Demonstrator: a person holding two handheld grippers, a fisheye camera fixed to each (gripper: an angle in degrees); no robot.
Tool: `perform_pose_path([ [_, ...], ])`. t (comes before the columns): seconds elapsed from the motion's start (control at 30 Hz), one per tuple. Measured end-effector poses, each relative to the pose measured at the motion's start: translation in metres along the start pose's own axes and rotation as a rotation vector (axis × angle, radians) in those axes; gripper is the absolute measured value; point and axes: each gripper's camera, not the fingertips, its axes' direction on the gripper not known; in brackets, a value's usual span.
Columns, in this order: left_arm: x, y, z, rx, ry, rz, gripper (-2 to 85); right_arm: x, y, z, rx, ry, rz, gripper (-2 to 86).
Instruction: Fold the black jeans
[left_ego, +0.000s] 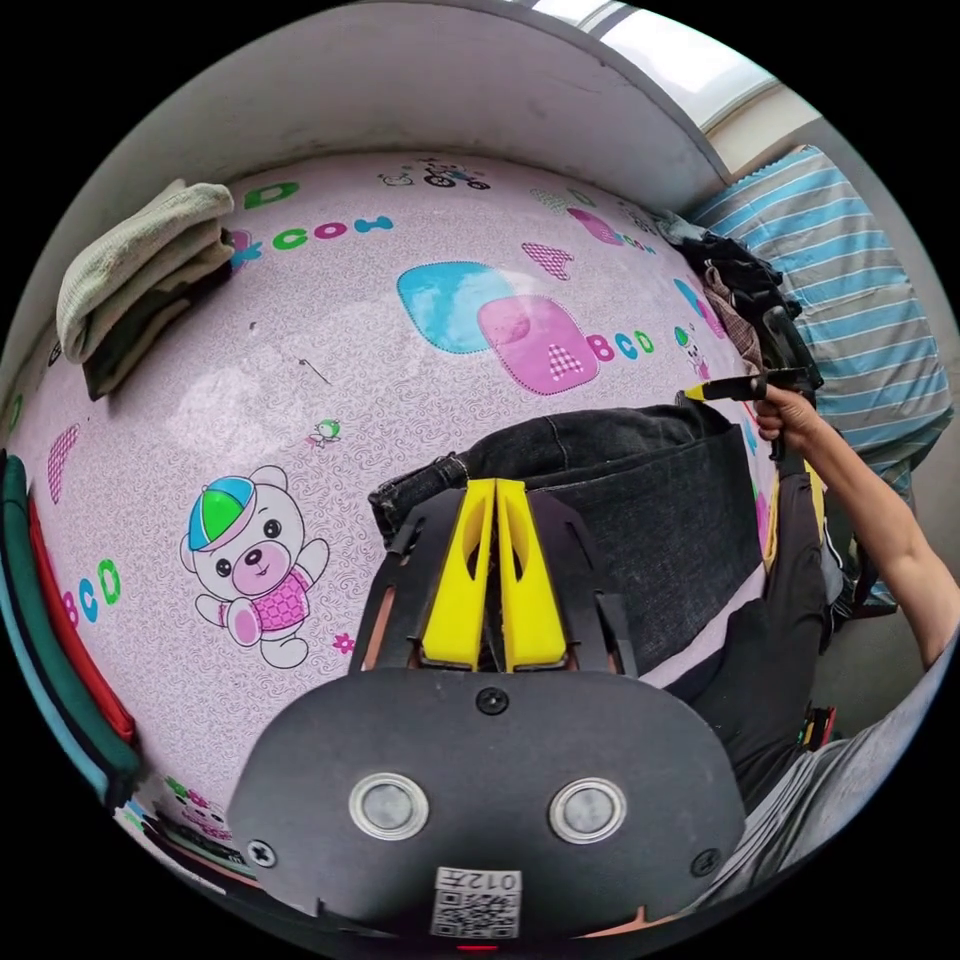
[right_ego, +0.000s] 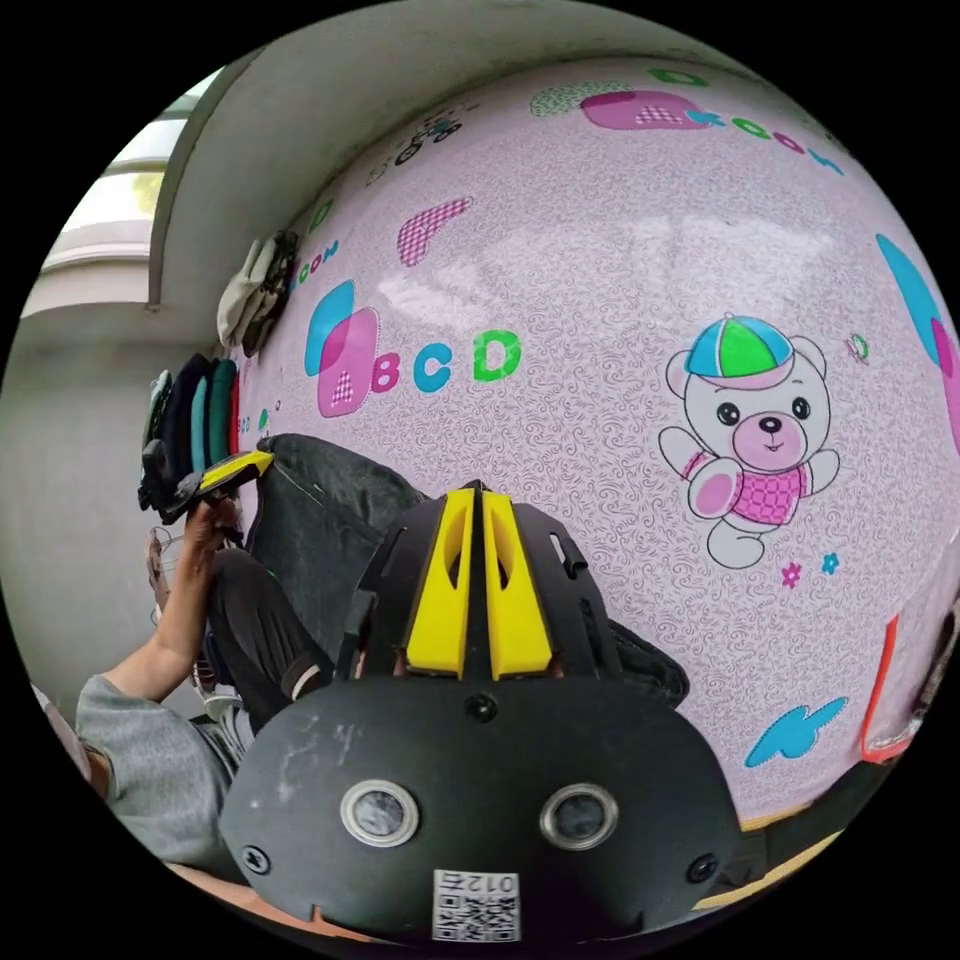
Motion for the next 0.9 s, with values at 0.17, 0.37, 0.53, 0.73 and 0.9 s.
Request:
perform_pose_path([
  [0.17, 0.005, 0.004, 0.015, -0.009, -0.064, 0.055, 0.0, -0.018, 0.014, 0.001, 0.127, 0.209, -0.015, -0.9],
  [0.37, -0.001, 0.013, 0.034, -0.001, -0.05, 0.064, -0.1, -0.027, 0.037, 0.01, 0.286, 0.315, 0.054, -0.9],
  [0.53, -0.001, 0.019, 0.053, 0.0, -0.05, 0.06, -0.2, -0.001, 0.051, -0.003, 0.315, 0.165, 0.166, -0.7],
  [0.73, 0.002, 0.031, 0.075, 0.015, -0.063, 0.058, -0.2, 0.025, 0.111, -0.057, 0.526, -0.029, 0.158, -0.7],
  [0.9, 0.005, 0.044, 0.094, 0.033, -0.067, 0.056, -0.2, 0.036, 0.124, -0.04, 0.498, -0.201, 0.098, -0.8],
])
